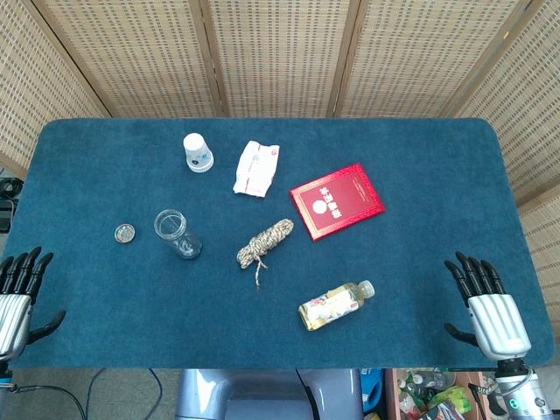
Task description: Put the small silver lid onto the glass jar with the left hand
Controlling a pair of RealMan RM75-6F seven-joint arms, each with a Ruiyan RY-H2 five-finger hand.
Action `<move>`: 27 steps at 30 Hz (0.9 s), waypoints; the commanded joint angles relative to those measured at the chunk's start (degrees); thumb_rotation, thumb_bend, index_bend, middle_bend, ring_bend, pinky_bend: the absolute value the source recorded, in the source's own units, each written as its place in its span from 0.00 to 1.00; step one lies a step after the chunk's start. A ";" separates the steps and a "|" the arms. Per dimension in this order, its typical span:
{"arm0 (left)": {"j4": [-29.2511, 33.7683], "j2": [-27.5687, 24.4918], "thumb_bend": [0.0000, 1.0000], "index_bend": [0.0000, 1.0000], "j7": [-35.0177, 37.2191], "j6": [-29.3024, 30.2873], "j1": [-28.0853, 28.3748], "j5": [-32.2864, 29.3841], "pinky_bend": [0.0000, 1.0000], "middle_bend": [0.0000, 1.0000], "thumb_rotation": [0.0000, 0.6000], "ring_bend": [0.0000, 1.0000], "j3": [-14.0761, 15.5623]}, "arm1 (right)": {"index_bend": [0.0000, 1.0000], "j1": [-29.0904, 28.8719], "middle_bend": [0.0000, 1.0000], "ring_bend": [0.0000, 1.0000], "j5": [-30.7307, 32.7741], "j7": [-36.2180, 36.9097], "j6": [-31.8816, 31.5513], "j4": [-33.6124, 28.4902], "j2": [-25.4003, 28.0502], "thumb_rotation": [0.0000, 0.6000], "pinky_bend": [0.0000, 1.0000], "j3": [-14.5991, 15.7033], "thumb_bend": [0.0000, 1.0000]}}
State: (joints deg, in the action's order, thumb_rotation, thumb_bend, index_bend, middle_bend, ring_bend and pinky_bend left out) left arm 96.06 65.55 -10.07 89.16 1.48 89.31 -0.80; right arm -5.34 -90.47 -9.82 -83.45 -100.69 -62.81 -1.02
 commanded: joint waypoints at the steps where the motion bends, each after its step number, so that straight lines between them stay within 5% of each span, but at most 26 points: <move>1: -0.03 0.06 0.26 0.00 -0.11 -0.08 0.03 -0.01 0.00 0.00 1.00 0.00 0.04 | 0.08 0.08 0.00 0.00 -0.14 0.02 -0.17 -0.11 0.05 1.00 0.05 0.04 0.02; 27: 0.38 -0.57 0.26 0.00 1.77 -1.78 1.36 -0.44 0.00 0.00 1.00 0.00 -0.46 | 0.08 0.02 0.00 0.00 0.29 -0.02 0.00 0.15 -0.05 1.00 0.05 -0.14 0.02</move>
State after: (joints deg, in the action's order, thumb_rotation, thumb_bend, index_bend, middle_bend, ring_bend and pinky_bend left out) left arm 96.40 65.05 -8.40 87.45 2.74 88.90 -1.17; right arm -5.32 -90.18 -9.83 -83.47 -100.55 -62.85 -1.16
